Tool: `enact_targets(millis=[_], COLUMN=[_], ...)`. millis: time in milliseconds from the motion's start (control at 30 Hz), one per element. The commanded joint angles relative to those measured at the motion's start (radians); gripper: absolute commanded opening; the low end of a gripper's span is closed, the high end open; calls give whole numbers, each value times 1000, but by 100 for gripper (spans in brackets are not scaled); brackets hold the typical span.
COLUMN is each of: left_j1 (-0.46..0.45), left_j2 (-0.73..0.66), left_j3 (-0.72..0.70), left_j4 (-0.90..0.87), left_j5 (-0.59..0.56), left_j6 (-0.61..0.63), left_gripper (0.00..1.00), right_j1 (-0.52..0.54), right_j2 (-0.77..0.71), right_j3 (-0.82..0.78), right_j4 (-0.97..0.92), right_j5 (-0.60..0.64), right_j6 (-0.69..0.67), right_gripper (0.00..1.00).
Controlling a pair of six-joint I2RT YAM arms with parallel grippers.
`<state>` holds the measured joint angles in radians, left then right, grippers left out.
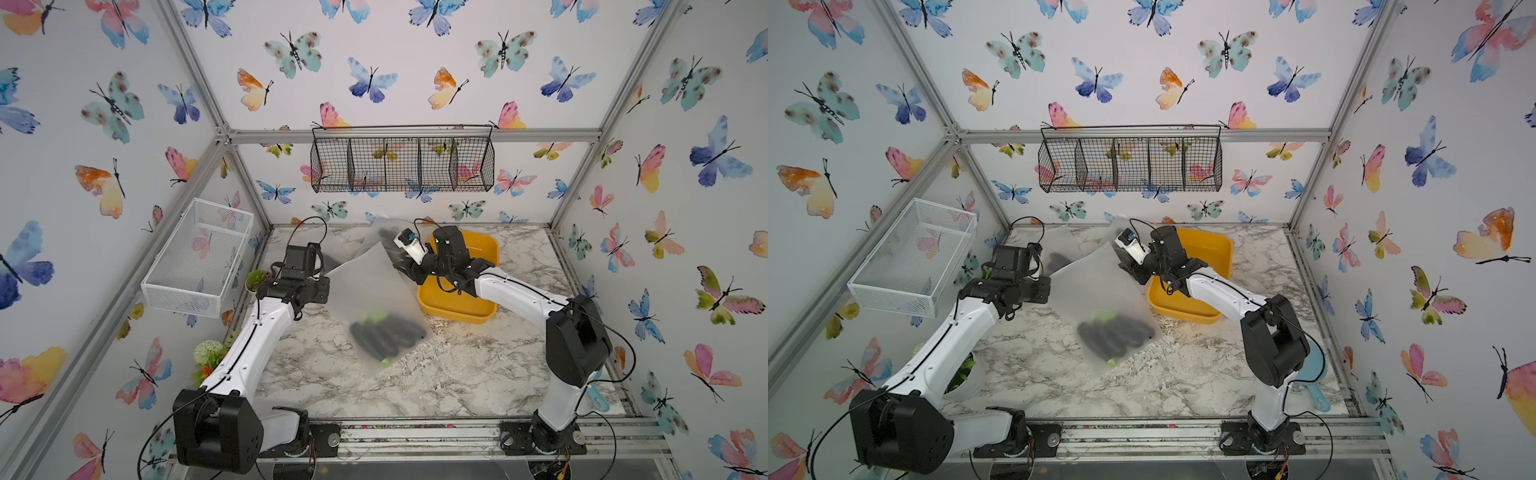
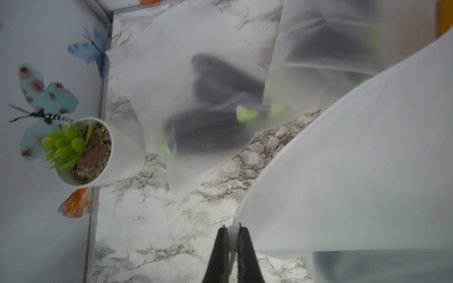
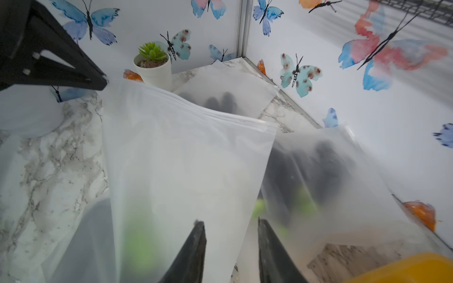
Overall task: Place the eggplant in a zip-top bag and seal the zipper
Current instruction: Place the zipper food storage bag at the center of the board, then adjust the zipper food storage bag at the center of the board.
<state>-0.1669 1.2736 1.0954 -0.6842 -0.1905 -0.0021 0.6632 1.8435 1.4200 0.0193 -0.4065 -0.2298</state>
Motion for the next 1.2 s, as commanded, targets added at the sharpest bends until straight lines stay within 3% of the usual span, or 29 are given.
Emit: enact_targets(millis=[0,133,200,300,400,467,533,633,700,767,967,1167], left_j1=[15,15,15,12,-26,-66,-127,-237,-259,-260,-233,-65], left_j2=[16,100,152,134,64,20,-9,-15,-11,-20,-32,-12], left_j3=[-27,-55,-47,-21,40,47,15,-65,-127,-201,-292,-306], left_j4=[-85,-81,-86,-45,-15,29,86,166,219,292,398,514], left_j5=[-152,-174,-236,-280,-281,-167,-46,-7,57,90,6,99], left_j6=[-68,-87,-99,-103,-115,-113,-128,-178,-238,-290,-366,-413], left_gripper=[0,3,37,47,47,47,45,46,45,46,46,46], right_j1=[12,12,12,12,12,12,20,94,141,156,200,236], right_j2=[16,4,-25,-57,-86,-105,-128,-155,-135,-107,-41,12], right_j3=[40,29,-13,-73,-171,-251,-326,-404,-400,-401,-389,-407], right_j4=[36,4,6,-25,-43,-39,-22,-9,-40,-24,57,36], right_j5=[-38,32,84,133,152,153,128,146,184,166,164,142], right_j6=[40,25,25,62,140,192,222,211,219,256,306,314], right_gripper=[42,47,48,48,47,47,47,47,47,47,47,45])
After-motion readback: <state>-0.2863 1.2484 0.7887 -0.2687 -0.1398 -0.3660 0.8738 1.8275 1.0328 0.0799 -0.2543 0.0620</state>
